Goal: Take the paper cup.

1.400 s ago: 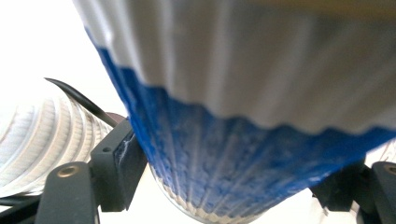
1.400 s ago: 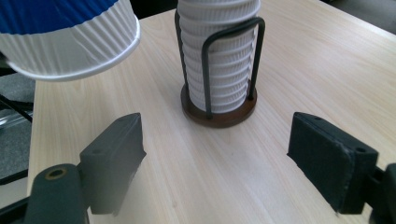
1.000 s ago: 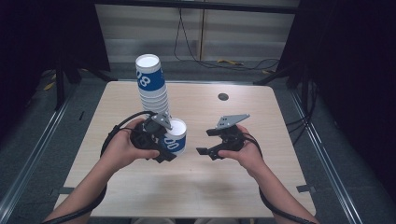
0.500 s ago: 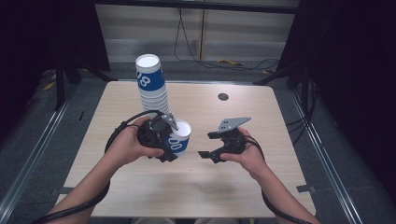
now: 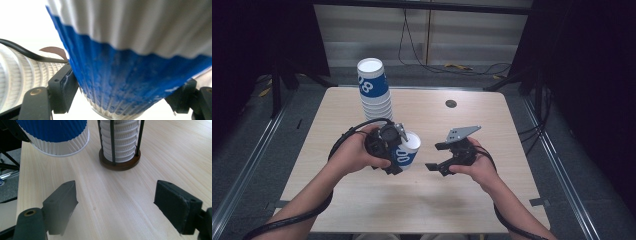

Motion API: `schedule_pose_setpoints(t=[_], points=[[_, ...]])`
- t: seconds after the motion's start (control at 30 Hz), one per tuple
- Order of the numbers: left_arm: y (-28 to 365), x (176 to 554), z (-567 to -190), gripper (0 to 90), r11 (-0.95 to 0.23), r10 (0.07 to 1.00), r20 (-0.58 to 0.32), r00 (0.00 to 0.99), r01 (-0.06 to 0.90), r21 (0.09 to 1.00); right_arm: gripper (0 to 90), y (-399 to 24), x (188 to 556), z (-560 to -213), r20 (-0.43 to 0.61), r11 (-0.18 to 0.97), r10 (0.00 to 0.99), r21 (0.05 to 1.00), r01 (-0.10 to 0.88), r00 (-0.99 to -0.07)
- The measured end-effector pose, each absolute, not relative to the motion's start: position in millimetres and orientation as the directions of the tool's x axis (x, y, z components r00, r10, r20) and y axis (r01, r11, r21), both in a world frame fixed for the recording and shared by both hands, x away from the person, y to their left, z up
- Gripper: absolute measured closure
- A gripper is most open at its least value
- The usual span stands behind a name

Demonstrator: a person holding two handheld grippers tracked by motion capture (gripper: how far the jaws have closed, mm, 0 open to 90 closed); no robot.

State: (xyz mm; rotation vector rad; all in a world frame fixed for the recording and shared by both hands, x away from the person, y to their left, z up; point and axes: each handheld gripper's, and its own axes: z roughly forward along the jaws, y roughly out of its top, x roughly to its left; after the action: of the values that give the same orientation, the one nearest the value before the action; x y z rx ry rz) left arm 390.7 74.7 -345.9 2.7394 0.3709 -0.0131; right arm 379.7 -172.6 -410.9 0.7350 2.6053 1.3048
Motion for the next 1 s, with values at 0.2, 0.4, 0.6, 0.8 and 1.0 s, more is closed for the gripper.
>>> schedule_pose_setpoints(t=[0.2,0.4,0.6,0.8,1.0], points=[[70.7,390.8,-346.5,22.9,-0.909,0.242,-0.06,0.968,0.248,0.334,17.6,-173.8,379.1,-411.7,0.099,0.502,0.479,0.784,0.364,-0.872],[65.5,390.9,-347.2,22.9,-0.925,0.226,-0.057,0.972,0.233,0.301,17.6,-174.0,378.6,-411.7,0.098,0.512,0.47,0.779,0.361,-0.877],[61.9,393.8,-349.6,22.8,-0.932,0.226,-0.066,0.972,0.236,0.274,17.6,-174.9,377.2,-411.4,0.099,0.517,0.461,0.778,0.357,-0.882],[60.0,397.0,-351.8,22.8,-0.933,0.23,-0.072,0.97,0.241,0.267,17.6,-176.0,376.5,-414.0,0.104,0.521,0.45,0.776,0.355,-0.887],[56.9,399.2,-352.2,22.6,-0.936,0.232,-0.067,0.97,0.242,0.255,17.6,-172.9,375.0,-411.4,0.104,0.532,0.422,0.776,0.339,-0.9]])
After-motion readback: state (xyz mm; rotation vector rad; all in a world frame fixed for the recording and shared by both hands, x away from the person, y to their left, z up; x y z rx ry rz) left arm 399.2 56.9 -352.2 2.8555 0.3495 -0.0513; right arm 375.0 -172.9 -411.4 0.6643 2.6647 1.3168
